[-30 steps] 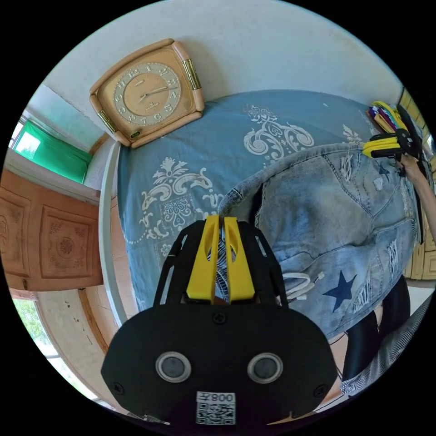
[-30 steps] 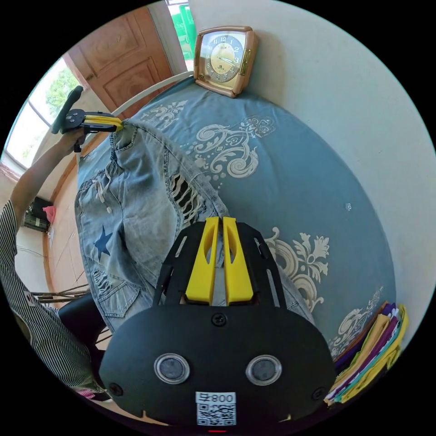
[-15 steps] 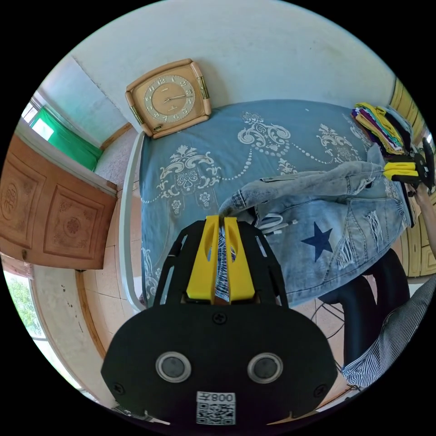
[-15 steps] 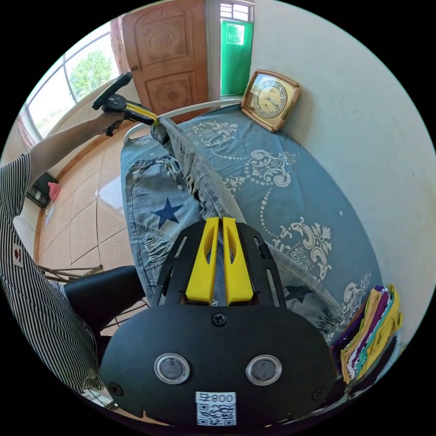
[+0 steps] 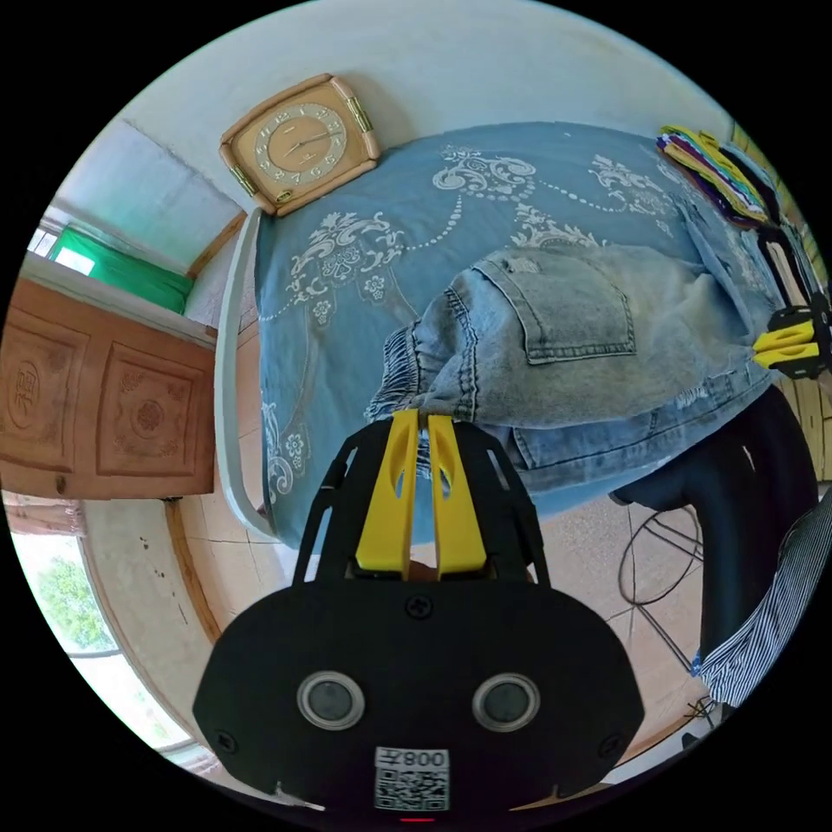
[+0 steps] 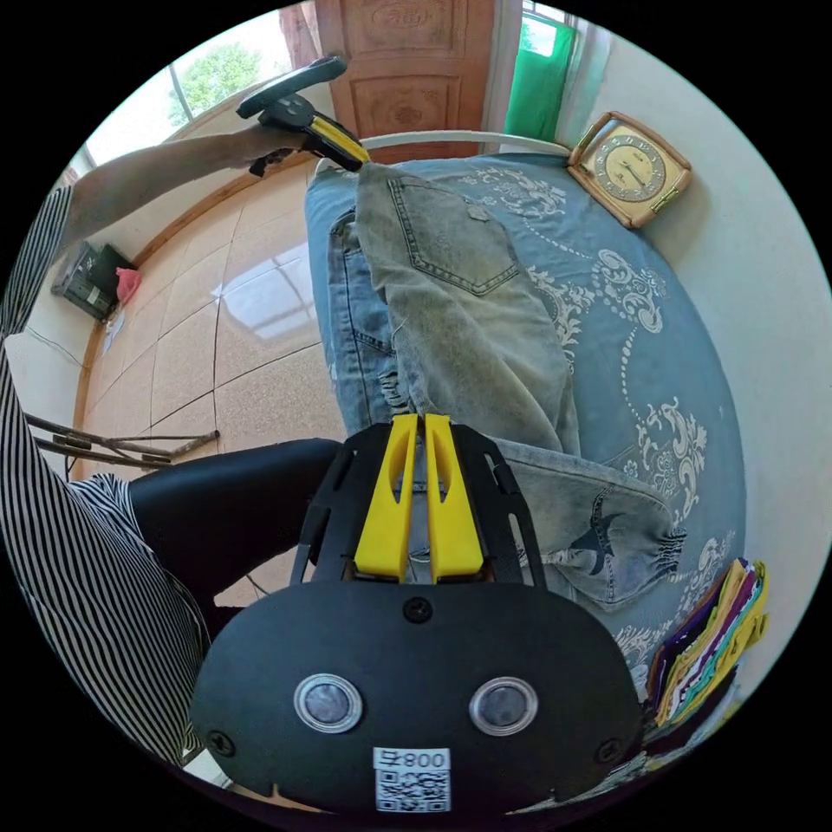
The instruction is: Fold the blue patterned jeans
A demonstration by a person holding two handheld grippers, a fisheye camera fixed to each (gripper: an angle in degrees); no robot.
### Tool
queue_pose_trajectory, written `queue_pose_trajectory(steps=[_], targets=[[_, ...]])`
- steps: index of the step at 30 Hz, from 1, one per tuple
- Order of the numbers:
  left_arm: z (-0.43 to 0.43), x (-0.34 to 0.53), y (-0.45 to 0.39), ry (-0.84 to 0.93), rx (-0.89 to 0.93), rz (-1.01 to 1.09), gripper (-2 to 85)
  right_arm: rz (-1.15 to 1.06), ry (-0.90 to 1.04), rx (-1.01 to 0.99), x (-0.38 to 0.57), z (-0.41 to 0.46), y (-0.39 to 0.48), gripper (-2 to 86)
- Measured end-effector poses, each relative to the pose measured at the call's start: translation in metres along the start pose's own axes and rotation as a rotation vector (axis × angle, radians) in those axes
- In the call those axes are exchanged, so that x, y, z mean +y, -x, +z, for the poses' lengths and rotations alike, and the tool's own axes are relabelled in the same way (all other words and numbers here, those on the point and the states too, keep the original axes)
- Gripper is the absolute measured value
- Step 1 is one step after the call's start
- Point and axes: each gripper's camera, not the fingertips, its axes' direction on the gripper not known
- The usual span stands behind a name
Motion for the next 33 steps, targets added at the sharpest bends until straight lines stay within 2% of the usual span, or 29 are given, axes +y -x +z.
queue_pose_trajectory(steps=[11,33], targets=[[0.050,0.072,-0.031,0.047,-0.002,0.004,0.7,-0.058,0.077,-0.113,0.013,0.064,0.047,1.4],[0.122,0.166,-0.059,0.047,0.063,-0.135,0.6,-0.111,0.164,-0.137,0.033,0.146,0.068,1.6]])
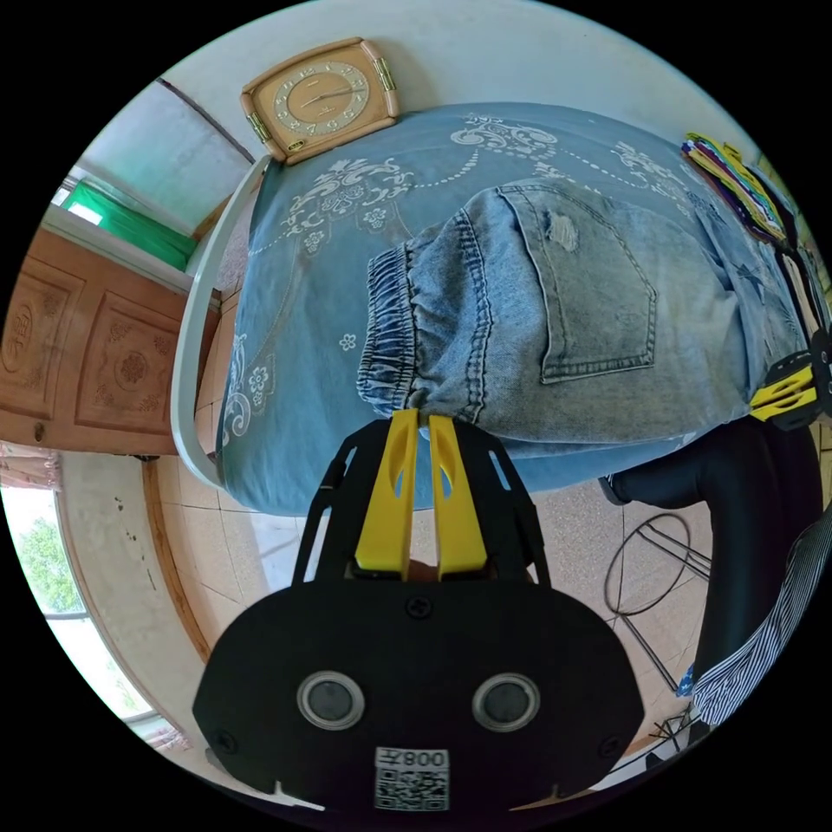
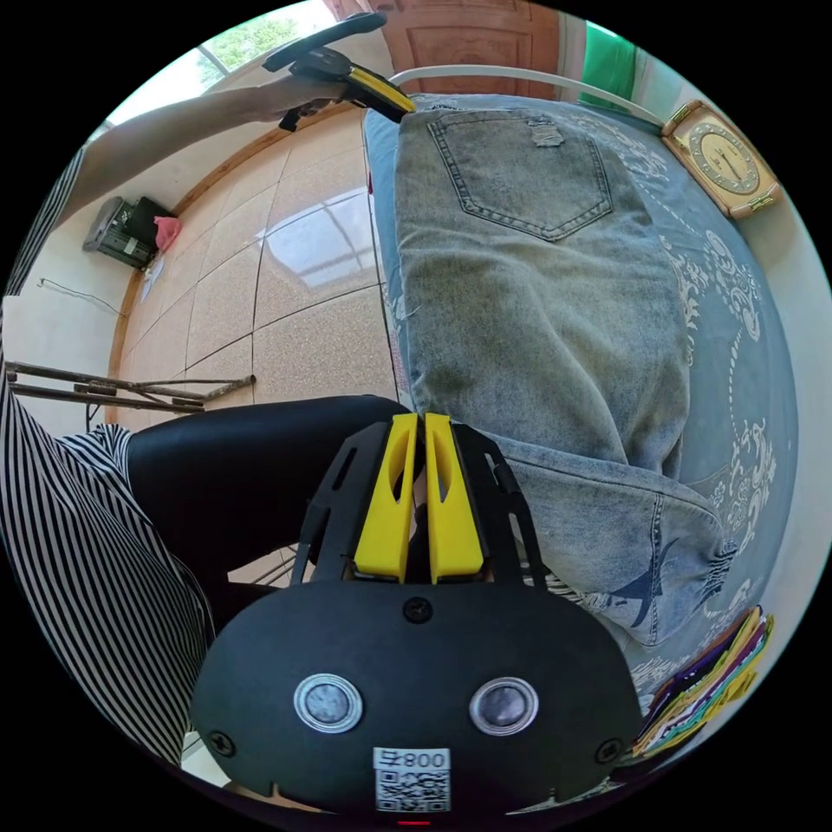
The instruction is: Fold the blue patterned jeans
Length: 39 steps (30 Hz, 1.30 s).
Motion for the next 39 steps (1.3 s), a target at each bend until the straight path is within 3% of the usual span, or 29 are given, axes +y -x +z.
queue_pose_trajectory(steps=[11,18,23,31,39], targets=[[0.004,0.042,0.019,-0.049,0.058,-0.161,0.6,0.008,0.022,-0.025,0.011,0.010,-0.020,2.0],[0.013,0.045,0.011,-0.223,0.333,-0.295,0.4,0.029,0.015,-0.053,0.024,0.000,-0.041,2.1],[0.067,0.036,-0.013,-0.025,0.282,-0.341,0.3,0.044,0.007,-0.073,0.036,-0.011,-0.057,2.2],[0.075,0.030,-0.033,-0.044,0.210,-0.338,0.2,0.127,-0.055,-0.161,0.065,-0.042,-0.093,2.2],[0.046,0.020,-0.049,-0.238,0.193,-0.411,0.2,0.298,-0.212,-0.383,0.125,-0.105,-0.153,0.5]])
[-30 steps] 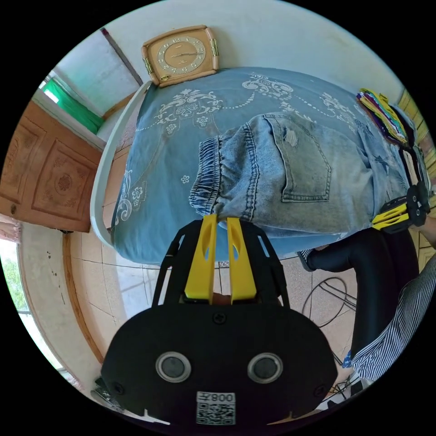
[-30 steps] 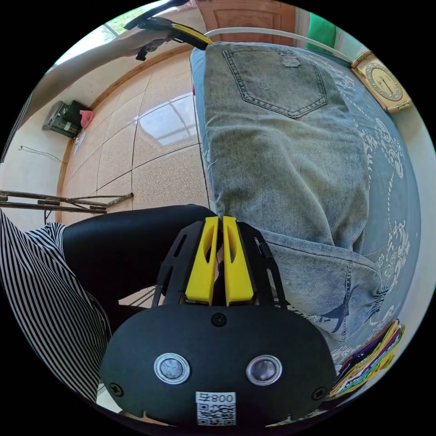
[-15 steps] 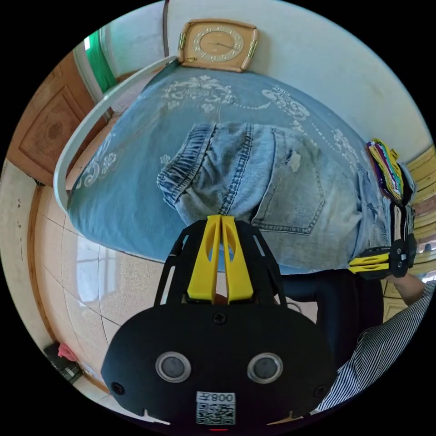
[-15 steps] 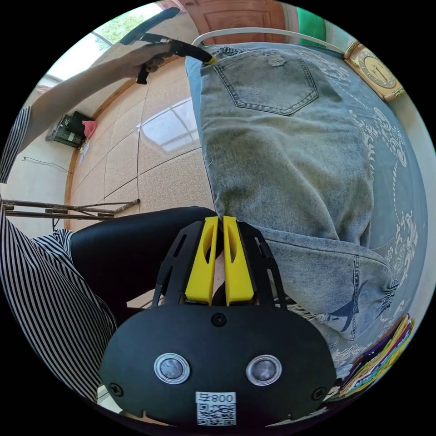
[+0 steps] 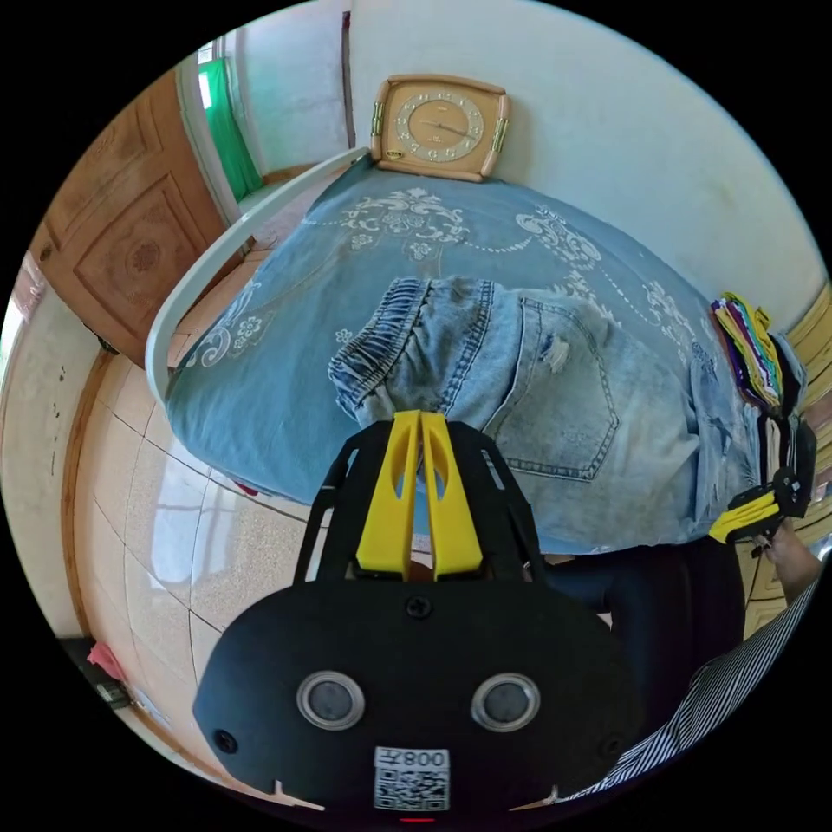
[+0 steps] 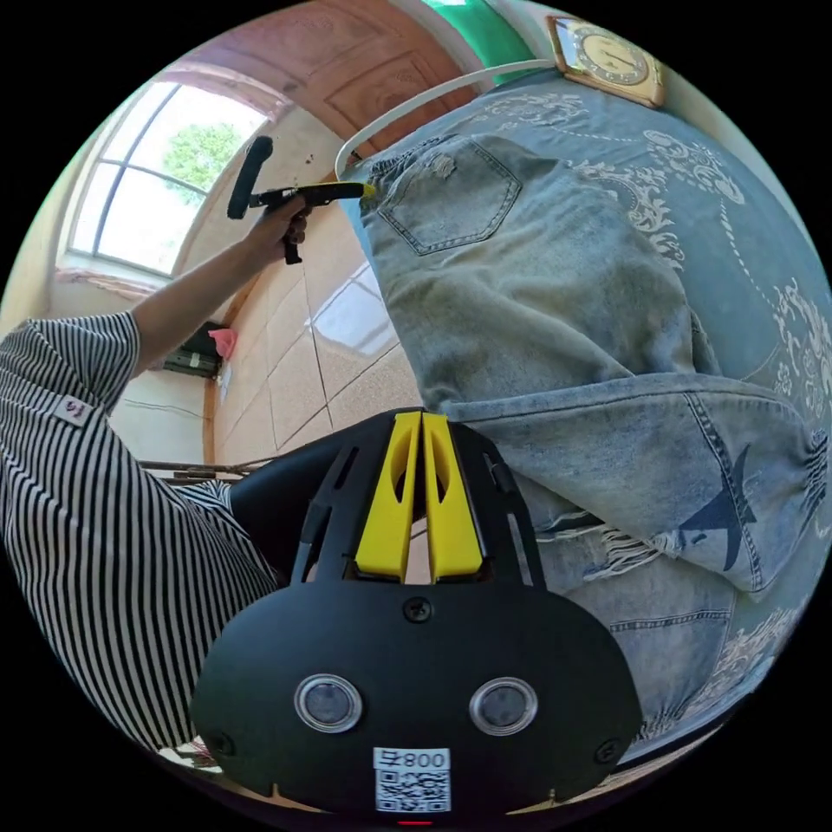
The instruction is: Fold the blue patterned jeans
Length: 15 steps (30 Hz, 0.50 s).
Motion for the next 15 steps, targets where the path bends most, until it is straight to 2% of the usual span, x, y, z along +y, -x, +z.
queue_pose_trajectory(steps=[3,7,11,14,15], targets=[[0.000,-0.014,-0.021,-0.046,0.101,0.050,0.2,0.058,-0.084,-0.038,0.004,-0.037,-0.022,0.4],[0.021,-0.035,-0.056,0.005,0.118,0.125,0.1,0.051,-0.106,0.013,-0.009,-0.066,-0.038,0.3],[0.054,-0.047,-0.085,0.104,0.107,0.100,0.1,0.047,-0.028,0.151,-0.016,-0.074,-0.048,0.2],[0.046,-0.048,-0.101,0.027,0.108,0.050,0.2,0.110,0.121,0.227,-0.012,-0.062,-0.065,0.2],[0.037,-0.046,-0.110,-0.036,0.094,0.032,0.3,0.110,0.082,0.219,-0.007,-0.072,-0.065,0.2]])
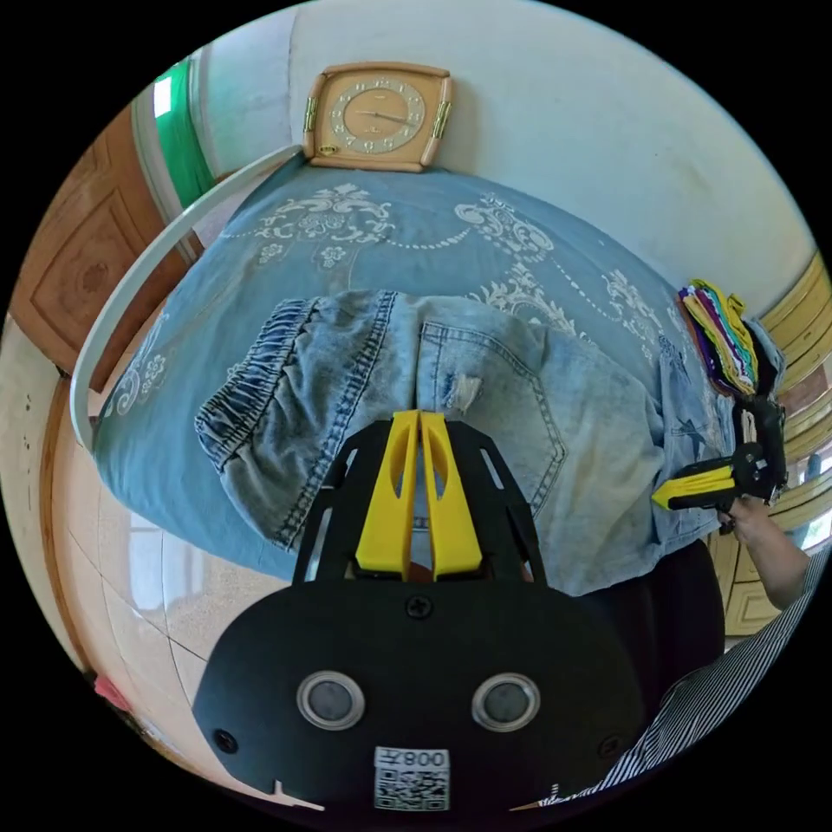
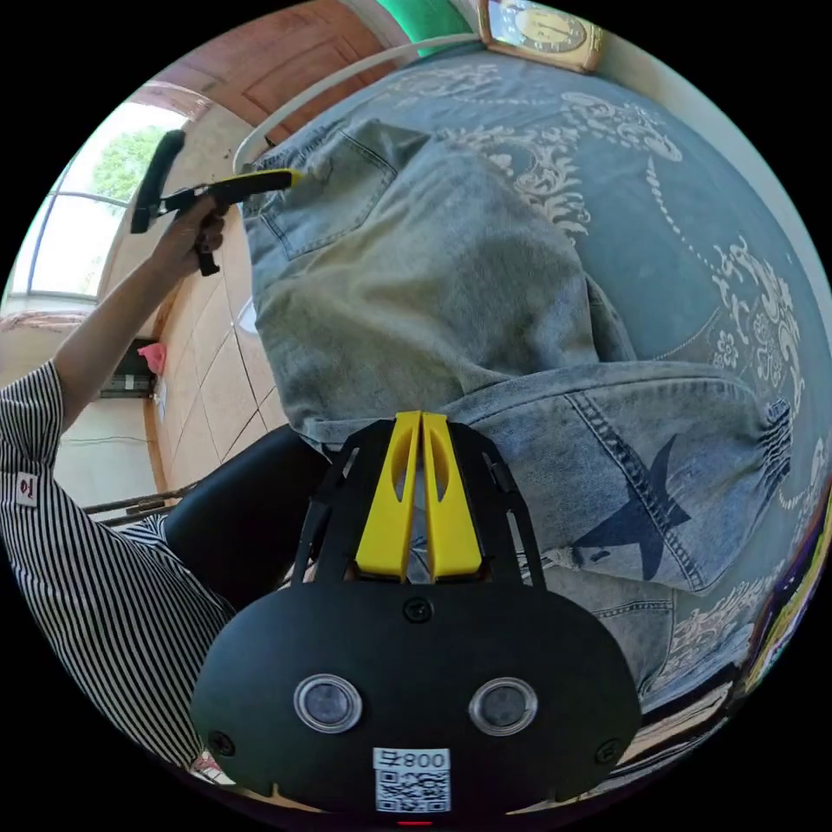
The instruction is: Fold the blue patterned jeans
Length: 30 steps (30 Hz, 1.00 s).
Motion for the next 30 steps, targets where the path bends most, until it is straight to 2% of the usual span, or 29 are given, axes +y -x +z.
queue_pose_trajectory(steps=[2,4,6,8,14,21,30], targets=[[-0.009,0.002,-0.017,-0.071,-0.005,-0.015,0.5,0.002,-0.029,-0.018,0.008,-0.016,-0.005,0.3],[-0.009,0.002,-0.040,-0.095,0.118,0.012,0.8,0.025,-0.074,-0.041,0.017,-0.035,-0.015,0.4],[0.007,-0.004,-0.086,-0.037,0.319,0.125,1.7,0.101,-0.161,-0.053,0.031,-0.068,-0.039,0.8],[0.022,-0.011,-0.128,0.032,0.417,0.229,2.7,0.162,-0.226,-0.062,0.041,-0.095,-0.065,1.3],[0.067,-0.044,-0.237,0.194,0.563,0.386,7.0,0.461,-0.285,0.014,0.062,-0.163,-0.167,7.0],[0.095,-0.065,-0.307,0.291,0.524,0.432,7.5,0.690,-0.260,0.036,0.072,-0.207,-0.248,8.2],[0.107,-0.079,-0.370,0.318,0.537,0.439,4.9,0.777,-0.106,0.131,0.093,-0.226,-0.288,7.7]])
